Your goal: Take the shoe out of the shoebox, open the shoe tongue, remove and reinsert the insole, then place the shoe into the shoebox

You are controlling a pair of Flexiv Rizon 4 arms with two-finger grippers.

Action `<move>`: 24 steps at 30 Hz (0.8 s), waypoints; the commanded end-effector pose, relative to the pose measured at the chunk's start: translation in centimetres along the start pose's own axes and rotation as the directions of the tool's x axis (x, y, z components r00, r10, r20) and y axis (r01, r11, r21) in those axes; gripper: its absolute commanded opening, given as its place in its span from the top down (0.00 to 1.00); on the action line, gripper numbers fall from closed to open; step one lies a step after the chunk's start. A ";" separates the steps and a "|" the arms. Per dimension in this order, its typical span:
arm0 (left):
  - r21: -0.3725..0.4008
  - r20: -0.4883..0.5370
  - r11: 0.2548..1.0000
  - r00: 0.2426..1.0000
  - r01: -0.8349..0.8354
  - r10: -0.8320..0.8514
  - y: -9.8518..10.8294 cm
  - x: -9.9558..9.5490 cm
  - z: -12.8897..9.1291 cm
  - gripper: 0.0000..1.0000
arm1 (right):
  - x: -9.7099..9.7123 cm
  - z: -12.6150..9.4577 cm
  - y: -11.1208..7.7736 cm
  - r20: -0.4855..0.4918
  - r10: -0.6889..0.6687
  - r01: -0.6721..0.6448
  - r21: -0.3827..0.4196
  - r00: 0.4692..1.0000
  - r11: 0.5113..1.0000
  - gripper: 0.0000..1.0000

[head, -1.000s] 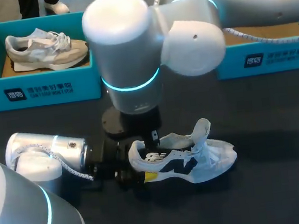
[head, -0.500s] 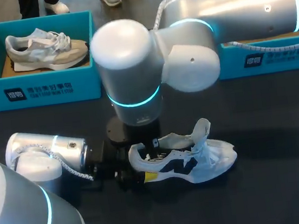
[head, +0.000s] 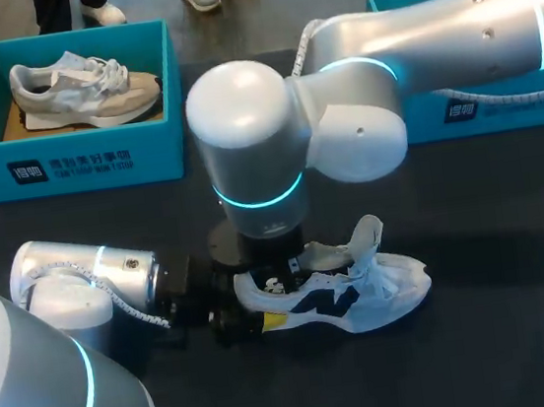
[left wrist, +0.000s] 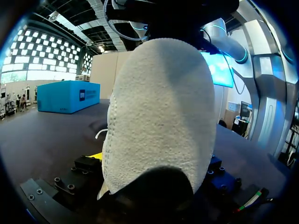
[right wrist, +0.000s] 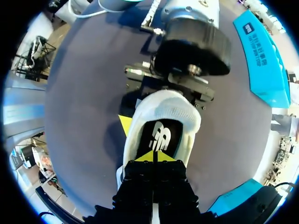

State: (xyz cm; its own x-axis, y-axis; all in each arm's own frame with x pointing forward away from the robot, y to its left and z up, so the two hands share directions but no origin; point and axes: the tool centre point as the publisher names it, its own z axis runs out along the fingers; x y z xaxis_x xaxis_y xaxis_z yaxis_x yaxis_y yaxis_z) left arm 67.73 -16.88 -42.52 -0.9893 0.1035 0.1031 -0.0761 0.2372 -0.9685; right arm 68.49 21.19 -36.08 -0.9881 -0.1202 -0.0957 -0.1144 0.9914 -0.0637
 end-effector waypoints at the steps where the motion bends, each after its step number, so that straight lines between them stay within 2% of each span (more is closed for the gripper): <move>1: -0.002 0.002 1.000 1.000 0.000 0.000 0.3 0.1 0.3 1.00 | -0.2 1.2 -1.3 -0.007 0.006 -0.006 -0.026 1.000 1.000 1.00; 17: -0.002 0.002 1.000 1.000 0.000 0.000 0.3 0.1 0.3 1.00 | 0.6 2.4 -4.1 0.006 0.139 -0.138 -0.036 0.990 0.990 1.00; 24: -0.002 0.002 1.000 1.000 0.000 0.000 0.3 0.1 0.3 1.00 | 0.8 2.7 -4.7 0.004 0.178 -0.178 -0.034 0.984 0.983 1.00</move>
State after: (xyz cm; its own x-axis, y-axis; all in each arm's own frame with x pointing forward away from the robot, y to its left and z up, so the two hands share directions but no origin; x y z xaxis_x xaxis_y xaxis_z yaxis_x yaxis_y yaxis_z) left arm 67.74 -16.88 -42.53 -0.9893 0.1034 0.1031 -0.0761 0.2372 -0.9685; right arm 68.64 16.85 -38.48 -0.9928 0.0567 -0.1053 0.0596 0.9979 -0.0246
